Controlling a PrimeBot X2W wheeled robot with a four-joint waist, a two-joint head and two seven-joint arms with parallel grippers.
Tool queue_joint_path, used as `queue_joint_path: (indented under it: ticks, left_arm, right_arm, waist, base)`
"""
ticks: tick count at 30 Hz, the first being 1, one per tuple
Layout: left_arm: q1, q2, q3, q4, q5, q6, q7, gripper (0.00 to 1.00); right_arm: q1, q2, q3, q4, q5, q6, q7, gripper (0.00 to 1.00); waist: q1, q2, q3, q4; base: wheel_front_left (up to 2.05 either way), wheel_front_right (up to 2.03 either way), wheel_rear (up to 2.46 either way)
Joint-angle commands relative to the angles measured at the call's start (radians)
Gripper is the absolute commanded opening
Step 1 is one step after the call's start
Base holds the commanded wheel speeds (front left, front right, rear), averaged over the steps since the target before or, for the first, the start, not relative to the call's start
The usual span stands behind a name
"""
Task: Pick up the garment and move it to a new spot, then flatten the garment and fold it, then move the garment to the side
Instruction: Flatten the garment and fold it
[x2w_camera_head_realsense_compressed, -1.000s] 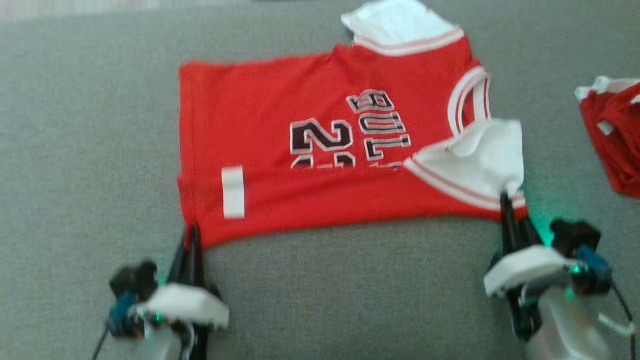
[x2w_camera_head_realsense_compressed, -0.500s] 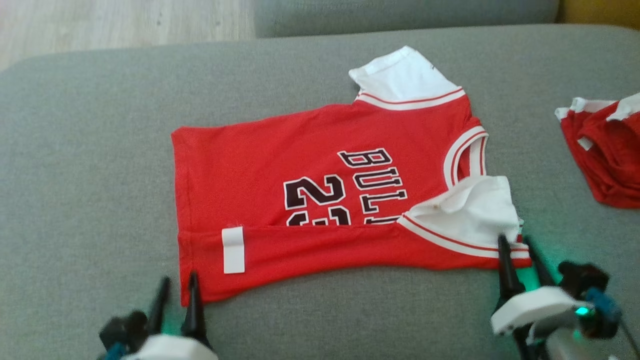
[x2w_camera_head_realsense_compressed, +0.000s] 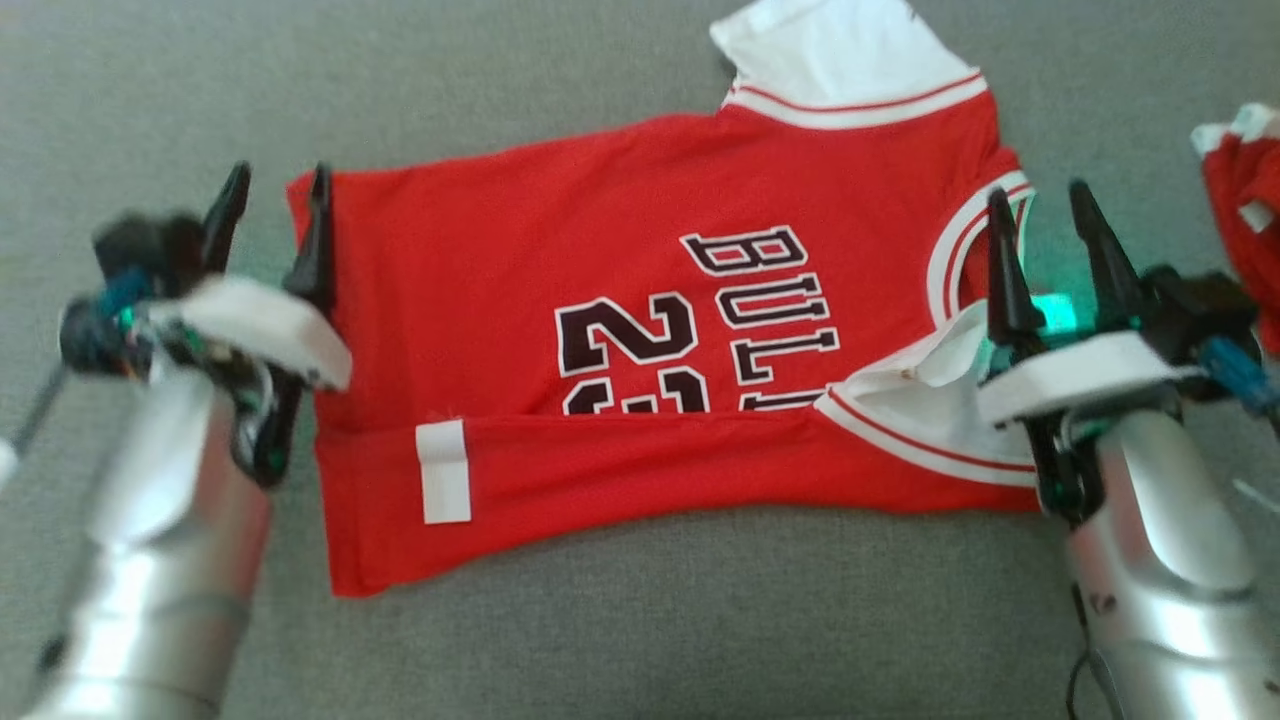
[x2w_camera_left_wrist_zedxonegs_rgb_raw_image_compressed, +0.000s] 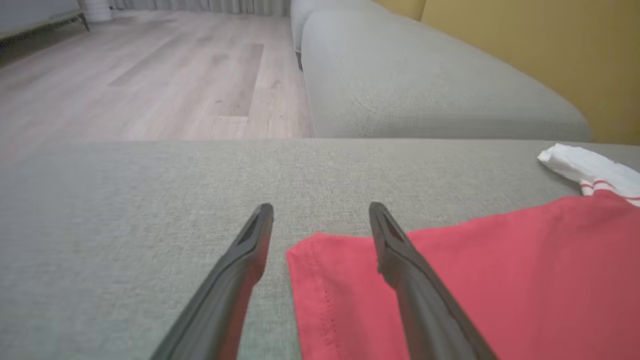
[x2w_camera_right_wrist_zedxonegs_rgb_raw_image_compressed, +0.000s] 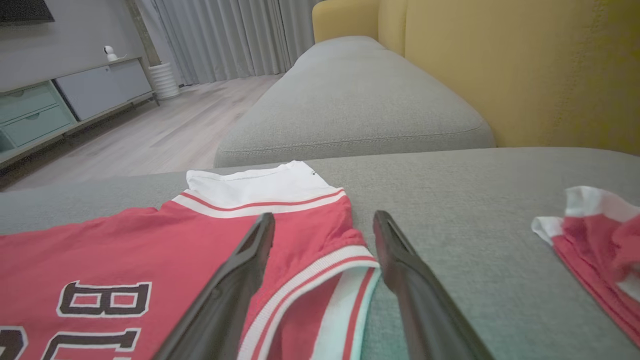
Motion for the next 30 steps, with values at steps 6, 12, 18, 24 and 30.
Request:
queue_joint_path:
  ticks: [6,12,18,24,30]
  left_arm:
    - [-0.136,0.141,-0.083,0.019,-0.186,-0.005,0.156,1.00]
    - [-0.155,0.188,-0.152,0.052,-0.293,-0.005,0.203,1.00]
    - [-0.145,0.199,-0.211,0.060,-0.342,-0.005,0.209,0.65]
    - [-0.161,0.201,-0.300,0.009,-0.413,-0.005,0.216,0.00]
    - [-0.236,0.211,-0.341,-0.038,-0.389,-0.005,0.105,0.00]
  right_arm:
    - [-0.076,-0.014,0.083,-0.008,0.014,-0.001,-0.004,1.00]
    - [-0.102,-0.021,0.100,-0.007,0.030,-0.001,-0.004,1.00]
    - [-0.122,-0.033,0.105,0.006,0.036,-0.001,-0.004,1.00]
    - [-0.220,-0.073,0.121,0.078,0.038,-0.001,0.008,1.00]
    - [-0.381,-0.118,0.118,0.202,0.069,-0.001,0.118,1.00]
  waist:
    - [-0.0004,0.0000,0.094,-0.024]
    - [-0.0004,0.0000,0.120,-0.031]
    - [-0.0004,0.0000,0.123,-0.022]
    - [-0.0004,0.0000,0.138,0.011]
    - [-0.0004,0.0000,0.159,0.083]
  base:
    - [0.00,0.00,0.00]
    - [0.00,0.00,0.00]
    - [0.00,0.00,0.00]
    - [0.00,0.00,0.00]
    - [0.00,0.00,0.00]
